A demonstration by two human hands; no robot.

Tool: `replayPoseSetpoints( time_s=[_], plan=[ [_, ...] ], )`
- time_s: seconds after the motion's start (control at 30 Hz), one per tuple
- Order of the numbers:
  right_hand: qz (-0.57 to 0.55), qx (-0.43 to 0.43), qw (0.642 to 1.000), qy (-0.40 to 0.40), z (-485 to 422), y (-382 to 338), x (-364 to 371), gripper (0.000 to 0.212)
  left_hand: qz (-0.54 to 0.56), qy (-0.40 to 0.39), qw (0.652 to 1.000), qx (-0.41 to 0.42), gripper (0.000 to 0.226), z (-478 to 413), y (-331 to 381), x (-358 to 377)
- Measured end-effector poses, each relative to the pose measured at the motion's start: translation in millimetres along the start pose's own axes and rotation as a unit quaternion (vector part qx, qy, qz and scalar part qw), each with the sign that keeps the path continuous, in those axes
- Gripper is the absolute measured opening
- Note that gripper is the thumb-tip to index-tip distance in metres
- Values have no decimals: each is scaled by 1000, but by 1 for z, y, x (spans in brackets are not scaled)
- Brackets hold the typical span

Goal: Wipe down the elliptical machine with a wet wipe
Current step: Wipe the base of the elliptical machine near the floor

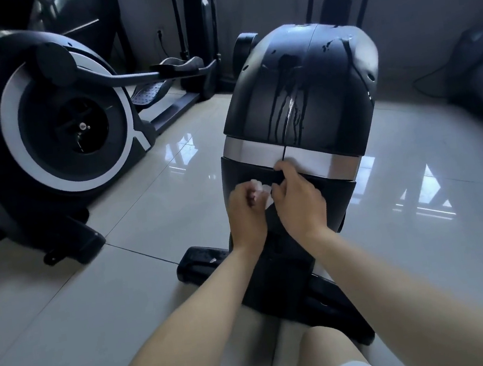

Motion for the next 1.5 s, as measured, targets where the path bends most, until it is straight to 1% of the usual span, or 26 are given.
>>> replayPoseSetpoints(
  time_s=[0.03, 0.07, 0.13, 0.17, 0.23, 0.3, 0.43, 0.5, 0.53, 0.6, 0.73, 0.77, 0.8, 0.83, 0.9, 0.93, 1.0, 1.1, 1.13, 1.2, 1.23, 1.3, 1.37, 1.4, 1.43, 1.5],
  plan=[
    [2, 1, 1000, -2, 1, 0, 1, 31, 4, 3, 1000, -7, 14, 0, -4, -1],
    [4, 0, 1000, -5, 2, -1, 2, 33, 22, 15, 999, -34, 12, -1, -12, -5],
    [8, 0, 1000, -9, 5, -1, 2, 38, 71, 45, 989, -120, 10, -2, -33, -15],
    [5, 3, 1000, -9, 6, 0, 3, 40, 77, 60, 982, -161, 10, -2, -42, -20],
    [-1, 13, 1000, -8, 8, 0, 3, 43, 66, 61, 977, -192, 5, -3, -50, -23],
    [-1, 19, 1000, -9, 9, 1, 4, 45, 47, 42, 986, -156, 8, -3, -41, -18],
    [-47, 26, 998, 13, 11, 5, 4, 41, -11, -4, 1000, 21, 31, 9, 13, 1],
    [-107, 39, 993, 41, 12, 8, 4, 37, -32, -20, 996, 79, 32, 15, 29, 6],
    [-131, 44, 989, 50, 13, 10, 4, 37, -40, -19, 995, 87, 29, 16, 30, 7],
    [-156, 46, 985, 64, 14, 13, 5, 36, -56, 12, 995, 83, 24, 10, 15, 1],
    [-162, 40, 983, 71, 14, 16, 6, 34, -45, 49, 998, -14, 19, 1, -23, -17],
    [-165, 40, 983, 68, 14, 15, 5, 34, -49, 50, 997, -20, 19, 1, -21, -19],
    [-173, 44, 981, 68, 14, 14, 6, 34, -57, 41, 998, 4, 21, 1, -14, -18],
    [-189, 52, 978, 73, 14, 13, 5, 33, -69, 23, 996, 48, 22, 3, -3, -15],
    [-228, 70, 967, 92, 10, 12, 2, 31, -90, -20, 986, 138, 24, 10, 21, -4],
    [-240, 73, 962, 104, 7, 11, 0, 30, -111, -29, 980, 162, 24, 13, 27, 1],
    [-256, 68, 957, 122, 2, 7, -4, 32, -155, -30, 970, 187, 27, 13, 33, 8],
    [-287, 78, 950, 97, -5, 3, 0, 31, -159, -15, 965, 208, 32, 9, 38, 9],
    [-292, 85, 949, 79, -6, 3, 5, 30, -149, -4, 968, 203, 30, 8, 41, 6],
    [-259, 79, 962, 46, -7, 1, 14, 33, -90, 6, 983, 159, 24, 2, 38, -2],
    [-237, 68, 968, 34, -5, 0, 18, 35, -62, 31, 988, 135, 23, -1, 32, -8],
    [-216, 53, 974, 29, -3, -1, 23, 39, -52, 79, 994, 59, 18, -14, 6, -20],
    [-218, 57, 973, 42, -1, 2, 25, 41, -70, 74, 993, -61, 32, -25, -20, -29],
    [-226, 60, 971, 48, -1, 4, 25, 42, -94, 68, 988, -100, 38, -29, -31, -32],
    [-236, 61, 968, 54, -2, 5, 25, 44, -107, 62, 987, -107, 43, -29, -35, -33],
    [-244, 57, 966, 61, -4, 6, 24, 46, -101, 54, 991, -66, 46, -23, -30, -31]
  ],
)
Point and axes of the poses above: each hand's wrist, its own z-axis away from the middle knuckle, its own x-axis out of the palm, y = z × x, the point moved 4 cm from there along -z, towards the middle knuckle, and after that the axes turned 14 degrees about -x, right-handed, at the moved point
